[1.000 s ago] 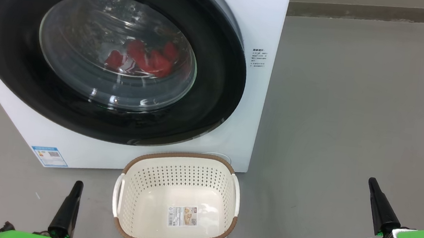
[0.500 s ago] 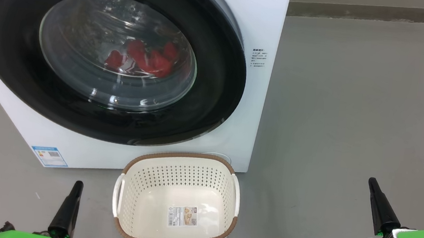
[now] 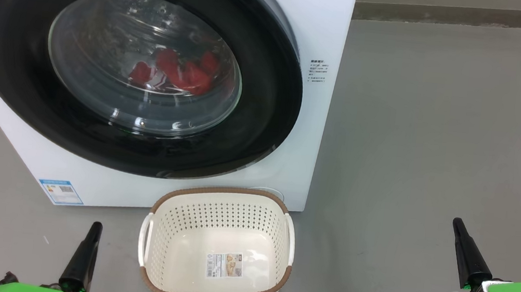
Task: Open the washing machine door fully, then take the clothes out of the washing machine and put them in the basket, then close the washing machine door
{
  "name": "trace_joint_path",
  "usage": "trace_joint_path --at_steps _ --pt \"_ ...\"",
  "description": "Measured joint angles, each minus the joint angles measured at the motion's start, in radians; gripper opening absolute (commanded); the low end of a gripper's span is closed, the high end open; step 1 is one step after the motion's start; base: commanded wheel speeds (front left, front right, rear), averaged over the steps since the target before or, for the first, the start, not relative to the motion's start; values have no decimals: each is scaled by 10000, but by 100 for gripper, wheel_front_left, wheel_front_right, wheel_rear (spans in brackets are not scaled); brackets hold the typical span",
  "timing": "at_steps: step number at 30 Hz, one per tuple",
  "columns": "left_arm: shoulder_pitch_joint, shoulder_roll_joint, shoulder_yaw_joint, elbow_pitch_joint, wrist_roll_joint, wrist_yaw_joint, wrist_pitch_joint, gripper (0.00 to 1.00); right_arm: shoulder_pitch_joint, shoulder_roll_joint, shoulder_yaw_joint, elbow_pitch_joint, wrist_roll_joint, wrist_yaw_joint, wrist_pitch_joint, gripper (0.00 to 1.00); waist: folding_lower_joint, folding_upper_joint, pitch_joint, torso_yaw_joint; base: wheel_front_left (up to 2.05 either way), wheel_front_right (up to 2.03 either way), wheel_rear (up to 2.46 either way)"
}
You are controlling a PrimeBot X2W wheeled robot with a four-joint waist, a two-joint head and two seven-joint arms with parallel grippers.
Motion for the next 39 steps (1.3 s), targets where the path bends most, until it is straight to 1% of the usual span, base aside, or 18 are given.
trace_joint_path --at_steps 11,12,18,23,29,33,37,38,39 --pt "0 0 -2 4 0 0 0 0 0 0 0 4 0 0 0 0 0 0 0 0 0 0 0" --pt "29 -12 -17 86 4 2 -6 100 30 25 10 90 6 0 -4 100 0 0 0 0 0 0 0" --pt "469 -167 -79 625 8 8 -19 100 532 259 98 692 8 -2 -17 100 0 0 6 1 0 0 0" --pt "523 -176 -113 575 58 12 -132 100 601 263 190 681 0 -2 -150 100 3 0 -8 12 0 0 0" --pt "525 -148 -173 431 288 12 -314 100 602 259 328 627 -267 -2 -286 100 2 0 16 25 0 0 0" --pt "532 -132 -182 326 570 12 -401 100 602 257 430 593 -690 -2 -387 100 2 0 29 30 0 0 0" --pt "611 -121 -176 190 1183 12 -560 100 603 251 531 579 -1166 -2 -562 100 1 0 41 34 0 0 0" --pt "611 -121 -176 190 1183 12 -560 100 603 251 531 579 -1166 -2 -562 100 1 0 41 34 0 0 0" --pt "640 -117 -174 157 1480 12 -583 100 603 249 583 575 -1392 -2 -637 100 1 0 45 33 0 0 0"
